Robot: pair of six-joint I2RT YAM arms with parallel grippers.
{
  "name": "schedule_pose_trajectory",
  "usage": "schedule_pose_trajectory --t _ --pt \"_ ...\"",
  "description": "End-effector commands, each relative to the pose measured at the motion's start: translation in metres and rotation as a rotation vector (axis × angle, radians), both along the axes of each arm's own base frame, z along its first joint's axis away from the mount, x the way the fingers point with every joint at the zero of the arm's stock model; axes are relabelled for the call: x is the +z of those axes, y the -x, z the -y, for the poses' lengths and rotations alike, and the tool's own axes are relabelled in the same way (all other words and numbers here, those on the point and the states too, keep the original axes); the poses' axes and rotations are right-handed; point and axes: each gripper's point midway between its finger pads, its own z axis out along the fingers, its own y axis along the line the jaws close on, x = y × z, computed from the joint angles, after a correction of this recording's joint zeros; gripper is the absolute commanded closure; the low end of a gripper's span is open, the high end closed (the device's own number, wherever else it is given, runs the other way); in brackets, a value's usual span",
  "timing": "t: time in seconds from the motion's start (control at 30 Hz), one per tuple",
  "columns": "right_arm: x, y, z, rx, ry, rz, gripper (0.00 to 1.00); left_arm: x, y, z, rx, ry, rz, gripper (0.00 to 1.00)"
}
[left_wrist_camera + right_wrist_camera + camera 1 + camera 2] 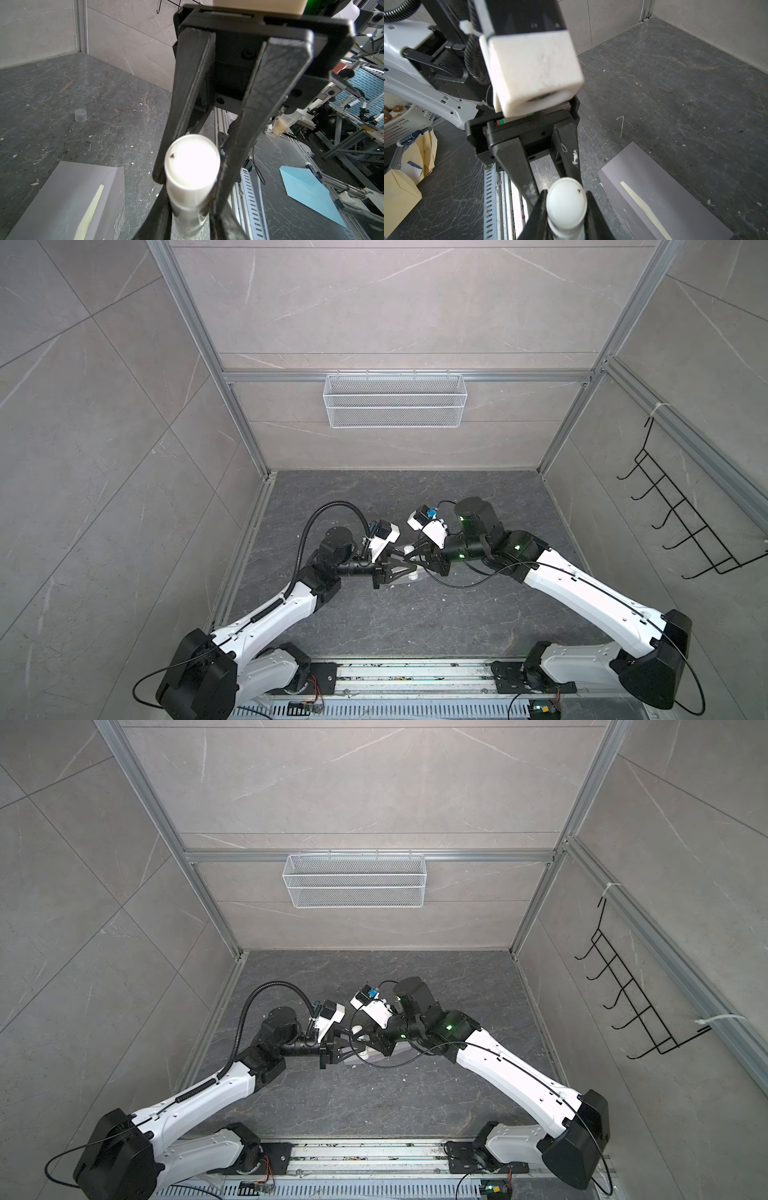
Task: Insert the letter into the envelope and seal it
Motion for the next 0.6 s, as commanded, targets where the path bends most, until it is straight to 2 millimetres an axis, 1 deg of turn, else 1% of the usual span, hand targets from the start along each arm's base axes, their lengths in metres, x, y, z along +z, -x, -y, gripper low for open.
schedule_pose_trajectory --t 0.0,0.17,0.23,0.33,0.43,0.57 --pt "0.0146 -0.0086 -0.0027 -0.037 -0.045 0.051 0.95 0.0241 -0.0039 0.0025 0.002 0.059 0.042 0.66" --pt "0.0174 -0.0101 -0.0048 -0.048 -0.069 0.049 0.95 0.0245 -0.0051 0.0041 0.001 0.068 0.038 0.61" --pt "0.0182 -0.0114 -0.0049 -0.053 -0.073 0.05 0.95 0.0235 -0.0053 0.0044 0.001 0.066 0.033 0.61" --pt "0.0195 -0.0115 -0.0059 -0.054 -0.08 0.049 0.95 0.0236 -0.0057 0.0045 0.003 0.067 0.034 0.65" --pt "0.0193 -0.0123 -0.0065 -0.055 -0.083 0.047 0.93 0.0224 -0.0062 0.0043 0.007 0.065 0.032 0.76" --pt "0.0188 -0.0141 -0.0073 -0.063 -0.084 0.048 0.89 0.023 -0.0087 0.0039 0.025 0.066 0.035 0.93"
